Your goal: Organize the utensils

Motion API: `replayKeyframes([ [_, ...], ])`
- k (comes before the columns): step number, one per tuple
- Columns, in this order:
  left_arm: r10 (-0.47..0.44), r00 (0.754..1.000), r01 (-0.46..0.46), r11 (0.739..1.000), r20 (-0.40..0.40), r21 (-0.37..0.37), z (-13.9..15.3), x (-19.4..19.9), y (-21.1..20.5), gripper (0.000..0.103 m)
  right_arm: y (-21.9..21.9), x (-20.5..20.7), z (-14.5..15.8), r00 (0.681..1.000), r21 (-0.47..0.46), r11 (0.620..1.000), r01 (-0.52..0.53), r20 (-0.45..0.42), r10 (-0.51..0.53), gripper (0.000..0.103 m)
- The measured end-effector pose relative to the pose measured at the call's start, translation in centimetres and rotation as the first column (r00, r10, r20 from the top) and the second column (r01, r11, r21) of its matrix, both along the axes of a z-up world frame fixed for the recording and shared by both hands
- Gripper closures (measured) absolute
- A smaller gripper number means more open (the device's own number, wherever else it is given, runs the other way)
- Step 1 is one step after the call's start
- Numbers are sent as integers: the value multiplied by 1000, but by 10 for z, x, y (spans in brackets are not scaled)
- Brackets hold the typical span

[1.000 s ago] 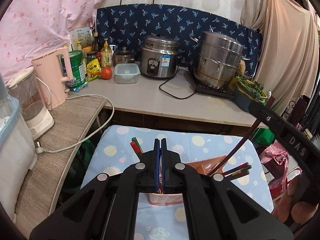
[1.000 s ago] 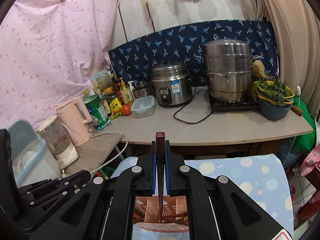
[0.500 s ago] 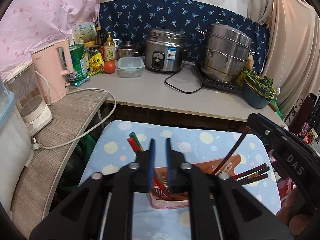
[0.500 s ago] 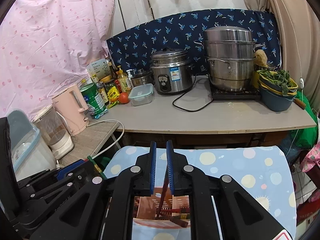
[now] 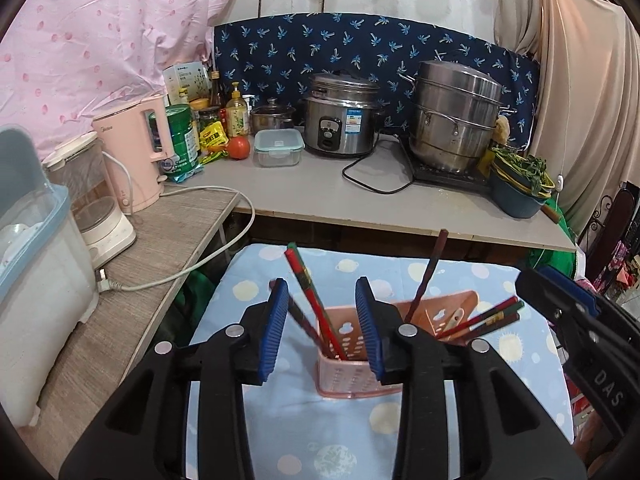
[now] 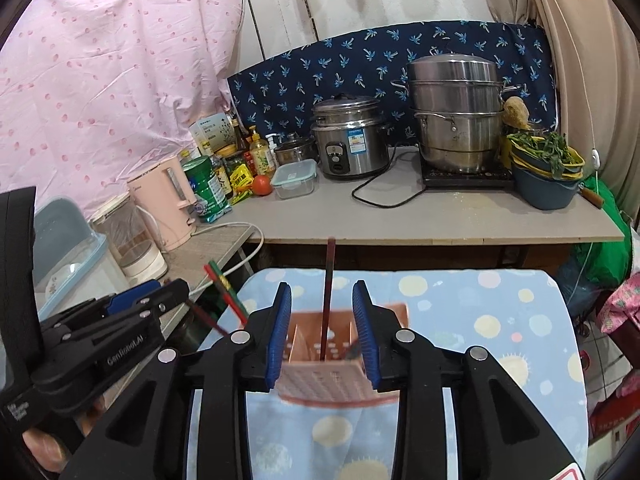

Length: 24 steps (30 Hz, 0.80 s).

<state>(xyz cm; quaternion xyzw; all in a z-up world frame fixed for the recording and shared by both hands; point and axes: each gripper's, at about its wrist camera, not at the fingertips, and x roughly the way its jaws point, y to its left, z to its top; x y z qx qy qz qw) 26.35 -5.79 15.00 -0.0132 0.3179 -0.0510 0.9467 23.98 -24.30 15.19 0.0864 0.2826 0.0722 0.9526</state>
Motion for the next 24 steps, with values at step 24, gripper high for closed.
replayKeyframes([
  [24,34,998,-30,998,-62,52,-38,-88,0,56,17,-97,-55,995,-77,997,-24,-100,16,66],
])
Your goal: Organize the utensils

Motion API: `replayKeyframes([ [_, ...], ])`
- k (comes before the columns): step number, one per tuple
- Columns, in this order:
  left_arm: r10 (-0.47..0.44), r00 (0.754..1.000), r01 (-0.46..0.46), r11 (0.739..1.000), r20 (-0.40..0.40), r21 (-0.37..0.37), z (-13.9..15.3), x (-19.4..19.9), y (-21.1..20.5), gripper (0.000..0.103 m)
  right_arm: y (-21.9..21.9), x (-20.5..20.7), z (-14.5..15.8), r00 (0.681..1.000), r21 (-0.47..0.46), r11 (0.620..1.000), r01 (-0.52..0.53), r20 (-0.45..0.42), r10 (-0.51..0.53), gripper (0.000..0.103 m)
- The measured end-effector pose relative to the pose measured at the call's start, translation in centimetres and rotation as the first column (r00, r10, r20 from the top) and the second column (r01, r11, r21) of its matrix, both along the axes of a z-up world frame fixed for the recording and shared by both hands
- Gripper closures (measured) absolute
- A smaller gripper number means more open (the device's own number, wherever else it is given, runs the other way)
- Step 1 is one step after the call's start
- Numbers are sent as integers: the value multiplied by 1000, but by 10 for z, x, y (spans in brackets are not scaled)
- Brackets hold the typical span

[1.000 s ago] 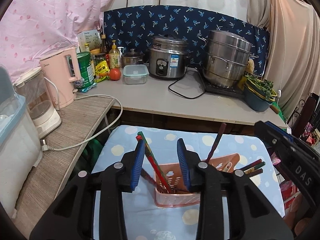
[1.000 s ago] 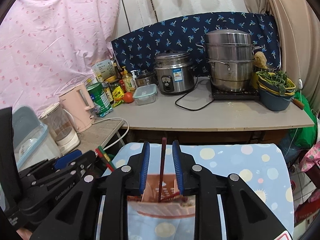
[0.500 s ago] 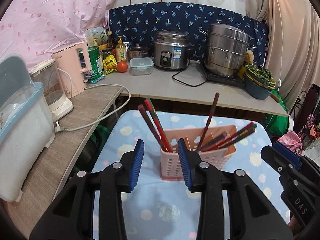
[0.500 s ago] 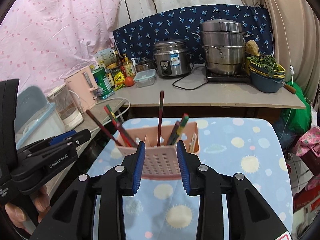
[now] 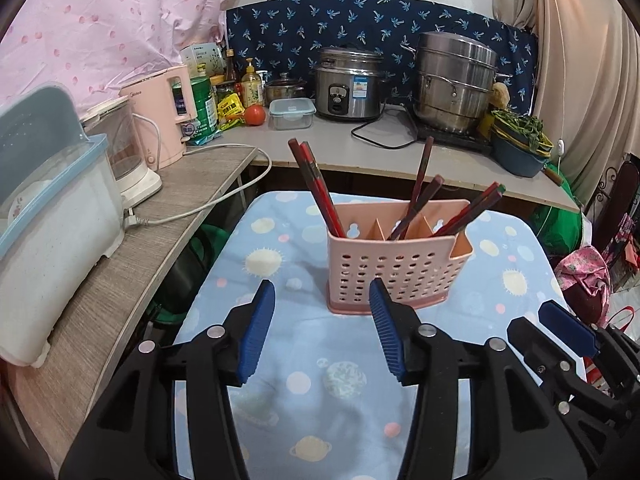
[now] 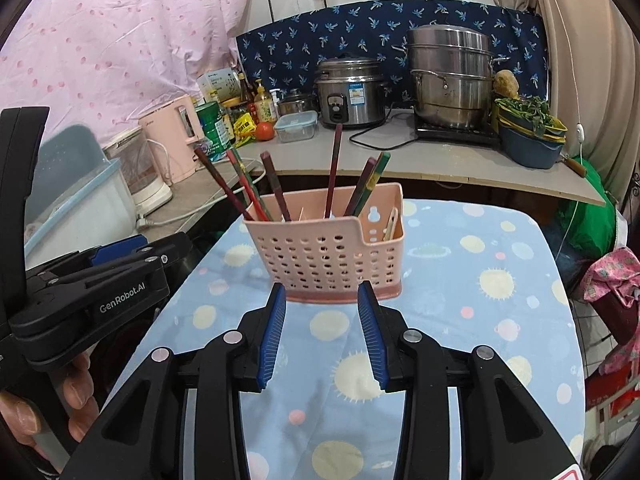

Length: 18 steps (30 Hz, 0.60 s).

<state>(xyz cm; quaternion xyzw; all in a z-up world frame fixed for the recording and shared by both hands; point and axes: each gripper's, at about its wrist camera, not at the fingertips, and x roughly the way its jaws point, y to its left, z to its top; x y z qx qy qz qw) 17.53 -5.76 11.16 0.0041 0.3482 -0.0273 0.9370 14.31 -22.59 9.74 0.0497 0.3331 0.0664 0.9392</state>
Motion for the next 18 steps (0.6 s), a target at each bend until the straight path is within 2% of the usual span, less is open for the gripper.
replayKeyframes([
  [5,-4,1000,4,1000,-17,-1,-6,-10,0,55,0,-10,-7,1000,-5,1000,14,-14,-14,66],
  [12,-8,999,8,1000,-46,4,-20,-21,-1,53,-2,-22,-17,999,-8,1000,25,-37,-25,60],
  [14,-6,999,7,1000,-52,5,-23,-25,-1,48,-2,-24,-20,999,-13,1000,28,-41,-28,58],
  [18,-8,998,9,1000,-60,17,-30,-31,-2,46,-4,-28,-24,998,-14,999,38,-47,-39,56],
])
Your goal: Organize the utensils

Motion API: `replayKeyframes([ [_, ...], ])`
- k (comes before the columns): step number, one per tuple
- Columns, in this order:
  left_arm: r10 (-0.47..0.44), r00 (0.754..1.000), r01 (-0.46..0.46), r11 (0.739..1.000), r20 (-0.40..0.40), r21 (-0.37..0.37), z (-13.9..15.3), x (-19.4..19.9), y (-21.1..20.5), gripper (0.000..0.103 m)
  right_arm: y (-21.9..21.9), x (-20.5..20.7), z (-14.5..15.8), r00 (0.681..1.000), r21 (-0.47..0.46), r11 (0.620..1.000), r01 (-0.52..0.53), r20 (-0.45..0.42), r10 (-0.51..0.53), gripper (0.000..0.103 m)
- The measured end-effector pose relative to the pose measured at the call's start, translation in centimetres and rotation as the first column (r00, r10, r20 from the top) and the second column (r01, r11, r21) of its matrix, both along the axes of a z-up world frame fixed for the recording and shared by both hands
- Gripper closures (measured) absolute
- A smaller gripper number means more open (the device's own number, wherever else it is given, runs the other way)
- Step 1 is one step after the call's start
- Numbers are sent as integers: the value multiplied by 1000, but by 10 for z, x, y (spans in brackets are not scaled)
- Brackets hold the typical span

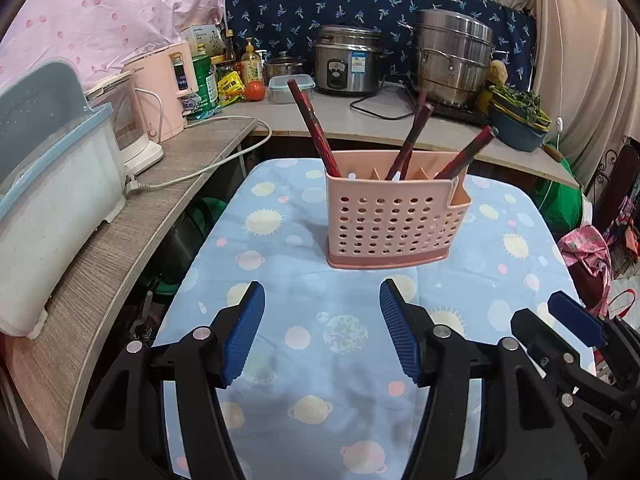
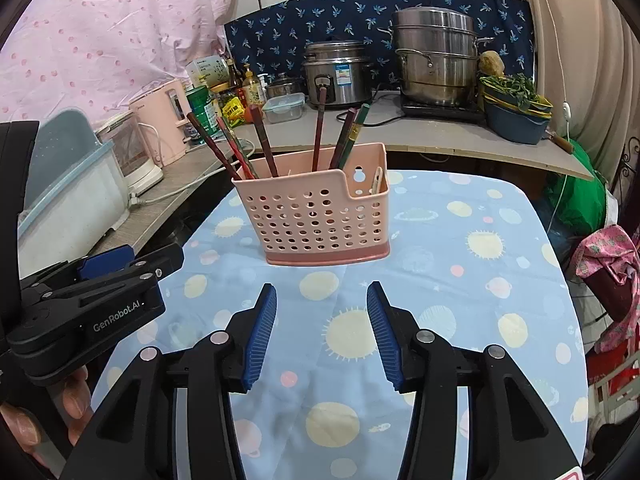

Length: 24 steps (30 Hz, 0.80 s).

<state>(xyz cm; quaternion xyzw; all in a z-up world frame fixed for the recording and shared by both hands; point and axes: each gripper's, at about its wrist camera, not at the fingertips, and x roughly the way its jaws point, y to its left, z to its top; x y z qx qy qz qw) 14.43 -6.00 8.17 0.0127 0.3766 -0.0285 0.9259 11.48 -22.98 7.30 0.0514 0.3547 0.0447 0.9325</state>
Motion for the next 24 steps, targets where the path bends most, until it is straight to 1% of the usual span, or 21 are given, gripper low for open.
replayKeyframes([
  [5,-1,1000,1,1000,-16,7,-8,-4,0,42,-1,-4,-4,1000,-13,1000,8,-6,-8,54],
  [7,-2,1000,2,1000,-22,13,-11,-6,0,41,-1,-5,-6,1000,-13,1000,8,-8,-8,51],
  [11,2,999,-2,1000,-35,18,-17,-8,2,41,0,-8,-9,1000,-31,999,12,-9,-13,50],
  [15,4,999,-3,1000,-44,25,-21,-10,3,39,-3,-8,-11,1000,-23,999,26,-17,-27,46],
  [17,5,999,-3,1000,-43,30,-23,-12,2,36,-4,-9,-12,999,-19,999,31,-18,-31,46],
  [24,2,998,0,999,-57,35,-29,-14,3,35,-3,-11,-17,999,-39,998,41,-22,-42,44],
])
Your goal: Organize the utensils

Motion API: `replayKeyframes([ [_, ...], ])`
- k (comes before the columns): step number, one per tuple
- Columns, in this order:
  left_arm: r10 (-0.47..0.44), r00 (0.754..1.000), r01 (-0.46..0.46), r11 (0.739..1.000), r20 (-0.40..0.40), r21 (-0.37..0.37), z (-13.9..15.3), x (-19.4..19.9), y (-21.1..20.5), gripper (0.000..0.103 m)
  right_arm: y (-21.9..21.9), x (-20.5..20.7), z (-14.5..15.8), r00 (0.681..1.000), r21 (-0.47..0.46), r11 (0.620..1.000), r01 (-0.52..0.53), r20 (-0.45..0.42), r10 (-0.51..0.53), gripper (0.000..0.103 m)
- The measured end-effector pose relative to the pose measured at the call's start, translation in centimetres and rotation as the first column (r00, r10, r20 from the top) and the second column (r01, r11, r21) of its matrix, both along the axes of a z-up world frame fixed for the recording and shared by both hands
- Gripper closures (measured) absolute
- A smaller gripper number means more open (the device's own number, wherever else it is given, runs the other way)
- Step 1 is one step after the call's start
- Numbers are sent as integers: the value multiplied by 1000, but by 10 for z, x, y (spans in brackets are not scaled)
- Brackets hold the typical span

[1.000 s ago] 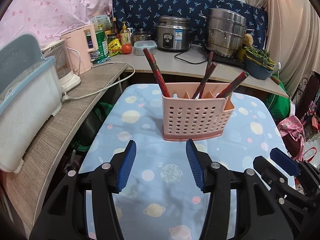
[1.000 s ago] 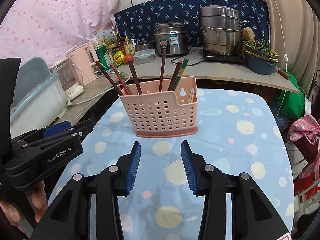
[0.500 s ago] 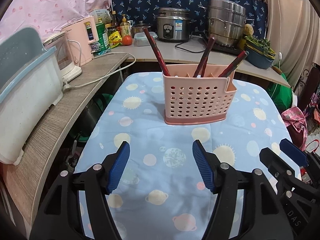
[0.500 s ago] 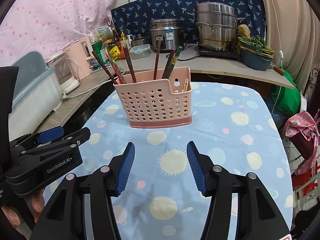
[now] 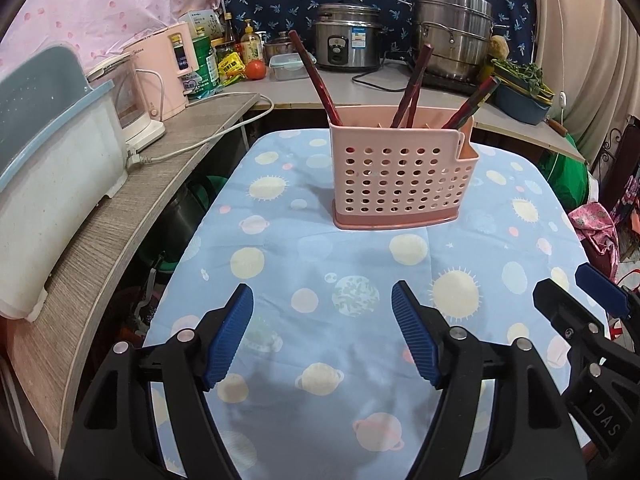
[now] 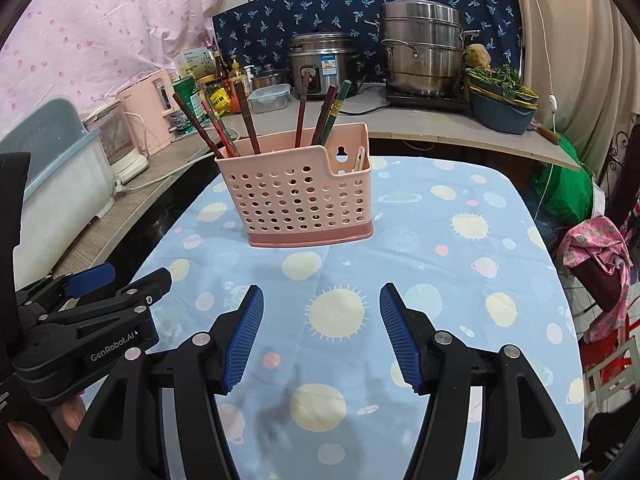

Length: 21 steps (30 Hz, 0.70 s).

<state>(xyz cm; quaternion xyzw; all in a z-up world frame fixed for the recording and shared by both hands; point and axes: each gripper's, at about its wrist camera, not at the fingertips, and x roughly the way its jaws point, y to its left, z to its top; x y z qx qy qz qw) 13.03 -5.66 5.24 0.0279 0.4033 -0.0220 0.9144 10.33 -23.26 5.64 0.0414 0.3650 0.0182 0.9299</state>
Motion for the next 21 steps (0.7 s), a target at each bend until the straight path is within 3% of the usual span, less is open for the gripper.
replayKeyframes([
  [11,5,1000,-5,1000,-13,9,-7,-3,2,29,5,0,-6,1000,-18,1000,2,-17,-2,31],
  [13,6,1000,-6,1000,-16,12,-9,-3,2,28,5,0,-7,1000,-21,1000,3,-15,-4,22],
  [21,11,1000,-11,1000,-17,23,-12,-3,2,15,2,0,-9,1000,-29,999,21,-23,-22,16],
])
